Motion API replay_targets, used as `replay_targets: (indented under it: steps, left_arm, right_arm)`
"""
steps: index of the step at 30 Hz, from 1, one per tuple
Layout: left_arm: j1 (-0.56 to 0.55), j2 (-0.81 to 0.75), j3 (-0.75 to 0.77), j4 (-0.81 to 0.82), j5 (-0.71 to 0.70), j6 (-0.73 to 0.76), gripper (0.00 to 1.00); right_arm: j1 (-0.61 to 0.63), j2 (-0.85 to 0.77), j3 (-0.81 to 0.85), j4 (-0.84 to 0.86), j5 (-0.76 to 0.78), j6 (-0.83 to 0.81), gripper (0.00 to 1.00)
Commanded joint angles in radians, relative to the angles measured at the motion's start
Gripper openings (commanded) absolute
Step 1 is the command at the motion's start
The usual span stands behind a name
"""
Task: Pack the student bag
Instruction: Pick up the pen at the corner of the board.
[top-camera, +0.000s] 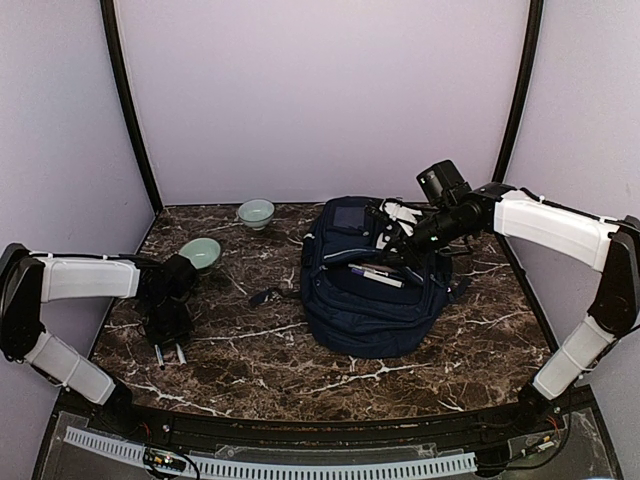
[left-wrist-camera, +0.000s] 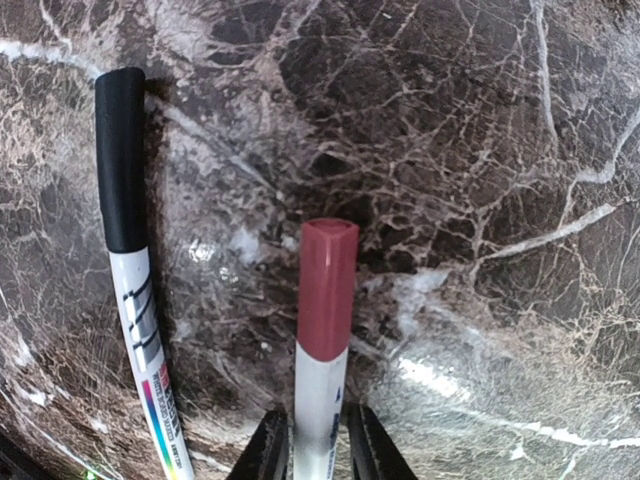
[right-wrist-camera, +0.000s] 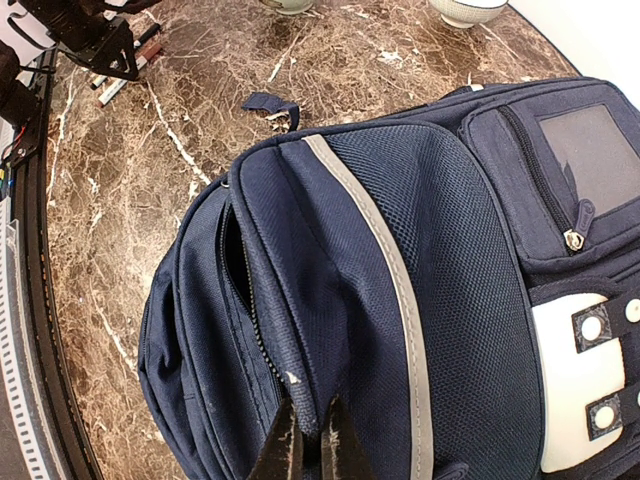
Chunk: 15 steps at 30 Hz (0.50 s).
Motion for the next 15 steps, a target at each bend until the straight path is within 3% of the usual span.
replay_targets:
  steps: [1,8,11,15]
  left_arm:
    - [0.006,0.013,-0.018,0.012,0.014,0.002,0.22]
    - [0.005,-0.028,0.006,0.024,0.053,0.03,0.01]
    - [-0.021,-0.08,0.028,0.092,0.151,0.034,0.0]
    - [-0.146,-0.098,0.132,0.134,0.128,0.052,0.0]
  right_arm:
    - [-0.01,-0.012,-0.007,0.043,-0.024,0.001,0.0]
    - [-0.01,-0.008,-0.006,0.044,-0.024,0.001,0.0]
    - [-0.009,-0.005,-0.005,0.042,-0.023,0.001,0.0]
    - [-0.009,0.0,-0.004,0.04,-0.023,-0.001,0.0]
